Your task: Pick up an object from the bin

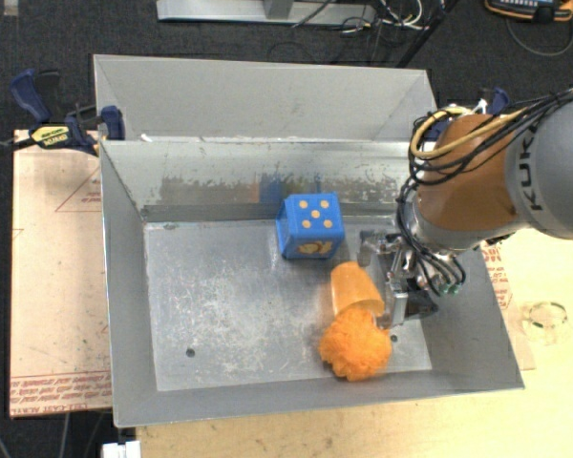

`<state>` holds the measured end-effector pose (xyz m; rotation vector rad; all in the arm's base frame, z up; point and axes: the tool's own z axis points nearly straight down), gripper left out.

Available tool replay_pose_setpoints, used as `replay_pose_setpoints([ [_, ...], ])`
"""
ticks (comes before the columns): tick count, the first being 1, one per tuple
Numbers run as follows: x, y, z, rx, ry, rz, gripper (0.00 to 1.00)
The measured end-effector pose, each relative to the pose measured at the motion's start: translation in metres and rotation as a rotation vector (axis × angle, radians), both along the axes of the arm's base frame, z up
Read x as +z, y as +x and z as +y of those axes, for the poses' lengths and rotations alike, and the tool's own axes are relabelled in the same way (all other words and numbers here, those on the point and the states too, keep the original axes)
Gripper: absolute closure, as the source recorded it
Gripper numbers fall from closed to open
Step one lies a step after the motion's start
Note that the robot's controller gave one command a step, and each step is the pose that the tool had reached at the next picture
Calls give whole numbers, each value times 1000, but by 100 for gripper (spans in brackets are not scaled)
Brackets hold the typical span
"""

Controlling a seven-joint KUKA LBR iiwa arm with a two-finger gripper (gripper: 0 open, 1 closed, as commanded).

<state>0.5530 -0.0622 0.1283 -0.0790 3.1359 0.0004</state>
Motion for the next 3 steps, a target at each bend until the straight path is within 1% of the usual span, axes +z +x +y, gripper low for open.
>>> replay_pose_setpoints([
  [1, -28, -9, 16, -78, -1, -9, 0],
  [2, -43, -9, 33, -116, -1, -24, 0],
  [3, -45, -7, 69, 45, -1, -39, 100],
])
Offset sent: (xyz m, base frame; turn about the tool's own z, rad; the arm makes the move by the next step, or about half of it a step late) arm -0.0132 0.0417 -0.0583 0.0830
